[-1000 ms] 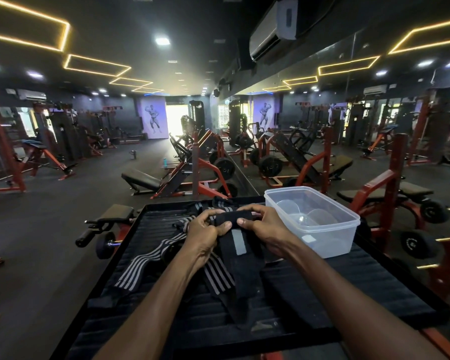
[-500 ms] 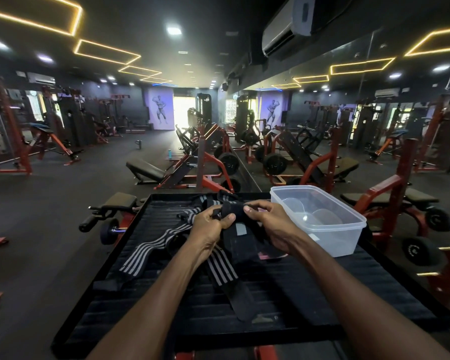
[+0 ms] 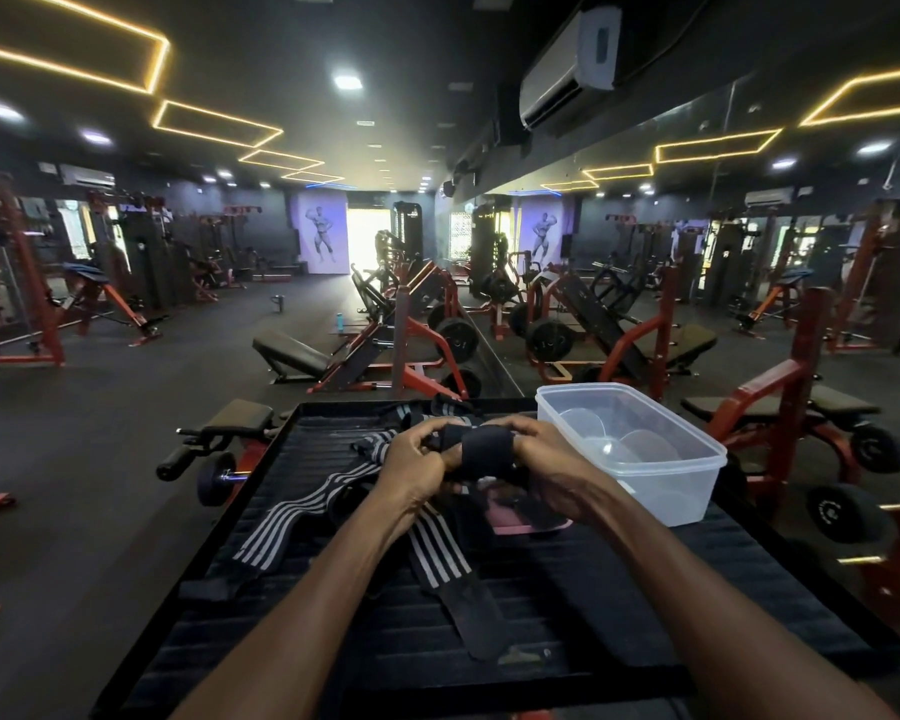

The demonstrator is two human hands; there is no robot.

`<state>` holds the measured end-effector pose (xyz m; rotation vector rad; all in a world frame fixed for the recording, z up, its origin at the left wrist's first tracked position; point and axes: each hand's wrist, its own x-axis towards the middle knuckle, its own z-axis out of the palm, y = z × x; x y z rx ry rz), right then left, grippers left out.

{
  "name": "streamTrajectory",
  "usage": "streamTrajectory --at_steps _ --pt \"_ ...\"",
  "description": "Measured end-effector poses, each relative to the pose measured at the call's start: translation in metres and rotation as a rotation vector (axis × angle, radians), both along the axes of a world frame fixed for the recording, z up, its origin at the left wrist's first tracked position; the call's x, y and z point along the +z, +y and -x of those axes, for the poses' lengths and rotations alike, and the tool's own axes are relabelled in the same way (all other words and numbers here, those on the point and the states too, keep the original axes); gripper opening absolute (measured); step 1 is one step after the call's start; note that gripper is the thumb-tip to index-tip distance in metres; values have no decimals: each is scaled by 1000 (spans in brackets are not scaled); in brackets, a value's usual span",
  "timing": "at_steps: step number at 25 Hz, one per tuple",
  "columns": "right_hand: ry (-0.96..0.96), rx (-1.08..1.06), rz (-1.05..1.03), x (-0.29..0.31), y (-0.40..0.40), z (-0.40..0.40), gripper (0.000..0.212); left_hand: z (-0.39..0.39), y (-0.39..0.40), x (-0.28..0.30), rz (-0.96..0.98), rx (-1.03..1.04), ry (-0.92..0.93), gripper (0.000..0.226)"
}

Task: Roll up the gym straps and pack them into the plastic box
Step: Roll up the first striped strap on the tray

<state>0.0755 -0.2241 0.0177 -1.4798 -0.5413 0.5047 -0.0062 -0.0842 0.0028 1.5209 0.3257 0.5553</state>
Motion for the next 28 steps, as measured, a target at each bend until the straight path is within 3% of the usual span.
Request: streamTrajectory --at_steps 2,4,6,8,10,14,17,23,26,28 --pt "-12 -8 18 0 0 -3 21 1 -1 1 -46 -29 -4 42" --pt "-94 -49 -28 -2 0 -5 26 2 -3 5 51 -85 6 40" --pt "-179 -64 -83 -1 1 -5 33 1 -6 10 199 -153 18 21" --pt "-268 -52 -121 1 0 -3 33 -1 -8 12 227 -150 23 6" --pt "-301 -48 -118 3 0 -2 35 -5 -8 10 167 -101 5 5" --pt "-13 21 -58 10 -3 1 30 -7 -6 9 -72 -15 -81 19" --pt "28 4 -49 8 -5 -4 22 -6 -6 7 -200 -34 -121 28" --pt "-233 -47 -133 1 -10 -10 29 -7 -15 13 190 -178 -7 22" --pt "-402 -64 -87 -2 -9 -12 36 -12 -18 15 208 -126 15 21" --pt "-414 -81 -68 -6 -8 -14 39 -13 -20 16 184 -74 9 14"
